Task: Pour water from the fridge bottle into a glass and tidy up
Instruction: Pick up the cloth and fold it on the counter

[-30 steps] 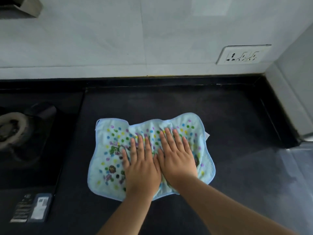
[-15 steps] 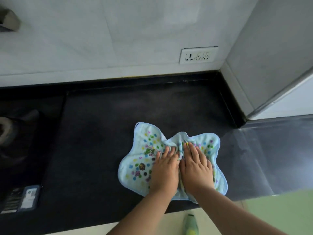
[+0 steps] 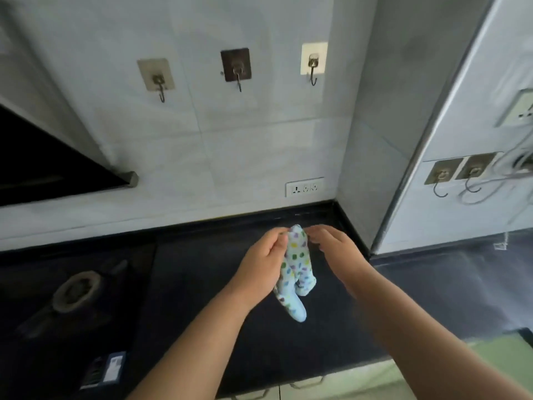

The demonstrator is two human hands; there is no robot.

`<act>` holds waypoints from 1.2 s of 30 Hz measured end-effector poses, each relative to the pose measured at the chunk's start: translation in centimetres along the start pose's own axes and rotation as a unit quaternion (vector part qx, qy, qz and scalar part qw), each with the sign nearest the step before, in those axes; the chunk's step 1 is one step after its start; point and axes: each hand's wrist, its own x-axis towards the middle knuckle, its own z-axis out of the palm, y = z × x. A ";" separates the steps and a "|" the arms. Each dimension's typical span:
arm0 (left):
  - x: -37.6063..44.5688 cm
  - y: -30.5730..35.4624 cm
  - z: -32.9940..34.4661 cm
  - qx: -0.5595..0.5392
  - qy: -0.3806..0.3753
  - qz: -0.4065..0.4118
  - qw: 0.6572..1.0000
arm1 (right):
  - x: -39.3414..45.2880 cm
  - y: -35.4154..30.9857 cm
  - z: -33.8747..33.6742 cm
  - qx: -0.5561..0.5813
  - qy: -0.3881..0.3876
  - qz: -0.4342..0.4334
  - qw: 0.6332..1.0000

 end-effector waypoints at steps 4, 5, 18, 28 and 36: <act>-1.2 8.1 -3.8 0.021 0.005 0.090 0.996 | -1.0 -6.9 -2.3 0.036 -0.097 0.003 0.995; -1.5 9.8 -4.6 0.024 0.006 0.108 0.994 | -1.3 -8.5 -2.7 0.034 -0.120 0.009 0.992; -4.1 17.3 -10.7 0.050 0.032 0.144 0.988 | -4.1 -15.5 -3.3 0.155 -0.278 0.014 0.948; -5.6 15.7 -11.5 -0.035 0.025 0.116 0.992 | -5.5 -18.0 -2.7 0.243 -0.333 -0.049 0.910; -6.3 9.0 -10.4 0.042 0.128 -0.093 0.986 | -6.5 -20.0 -0.8 0.232 -0.252 -0.087 0.935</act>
